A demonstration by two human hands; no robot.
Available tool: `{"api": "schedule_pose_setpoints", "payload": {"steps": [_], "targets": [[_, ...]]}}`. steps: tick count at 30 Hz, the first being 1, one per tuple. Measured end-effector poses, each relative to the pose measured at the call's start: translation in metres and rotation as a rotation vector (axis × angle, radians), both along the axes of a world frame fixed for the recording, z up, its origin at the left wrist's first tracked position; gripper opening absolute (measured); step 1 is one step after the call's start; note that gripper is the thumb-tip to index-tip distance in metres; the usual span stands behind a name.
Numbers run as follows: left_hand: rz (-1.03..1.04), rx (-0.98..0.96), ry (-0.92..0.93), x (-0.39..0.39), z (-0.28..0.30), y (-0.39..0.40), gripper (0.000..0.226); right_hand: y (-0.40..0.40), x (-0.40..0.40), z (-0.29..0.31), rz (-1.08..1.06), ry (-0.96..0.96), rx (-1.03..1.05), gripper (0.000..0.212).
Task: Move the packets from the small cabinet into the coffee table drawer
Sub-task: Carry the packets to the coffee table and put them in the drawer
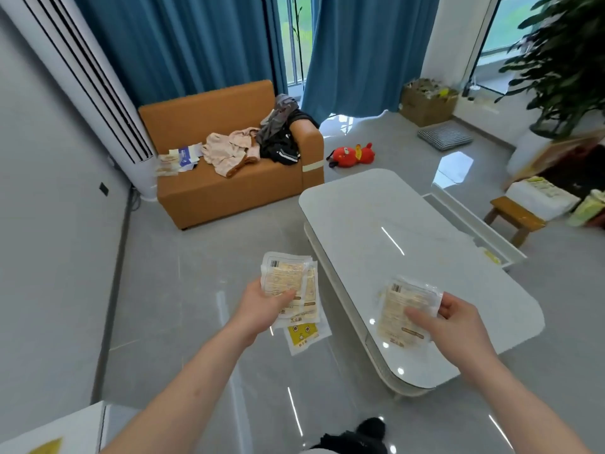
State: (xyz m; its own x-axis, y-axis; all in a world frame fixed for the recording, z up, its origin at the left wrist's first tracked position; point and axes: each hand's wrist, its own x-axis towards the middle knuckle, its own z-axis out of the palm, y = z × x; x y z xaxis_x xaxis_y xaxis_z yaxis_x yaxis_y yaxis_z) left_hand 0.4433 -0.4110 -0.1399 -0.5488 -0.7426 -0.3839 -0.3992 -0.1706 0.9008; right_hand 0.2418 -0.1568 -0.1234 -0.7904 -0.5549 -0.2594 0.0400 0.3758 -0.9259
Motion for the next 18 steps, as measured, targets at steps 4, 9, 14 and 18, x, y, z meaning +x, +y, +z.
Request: {"api": "schedule_pose_setpoints", "payload": {"steps": [4,9,14,18], "targets": [[-0.041,-0.015,0.008,-0.067,0.005,0.006,0.024,0.032,-0.052,-0.002,-0.056,0.038,0.006,0.017],[-0.071,0.005,0.047,-0.173,-0.003,0.024,0.026,0.069,-0.135,-0.002,-0.135,0.049,0.014,0.019],[-0.118,0.071,0.100,-0.286,-0.008,0.060,0.025,0.100,-0.223,0.006,-0.171,0.042,0.029,0.022],[-0.168,0.071,0.134,-0.362,-0.005,0.092,0.025,0.121,-0.284,0.006,-0.223,0.052,0.024,0.022]]}}
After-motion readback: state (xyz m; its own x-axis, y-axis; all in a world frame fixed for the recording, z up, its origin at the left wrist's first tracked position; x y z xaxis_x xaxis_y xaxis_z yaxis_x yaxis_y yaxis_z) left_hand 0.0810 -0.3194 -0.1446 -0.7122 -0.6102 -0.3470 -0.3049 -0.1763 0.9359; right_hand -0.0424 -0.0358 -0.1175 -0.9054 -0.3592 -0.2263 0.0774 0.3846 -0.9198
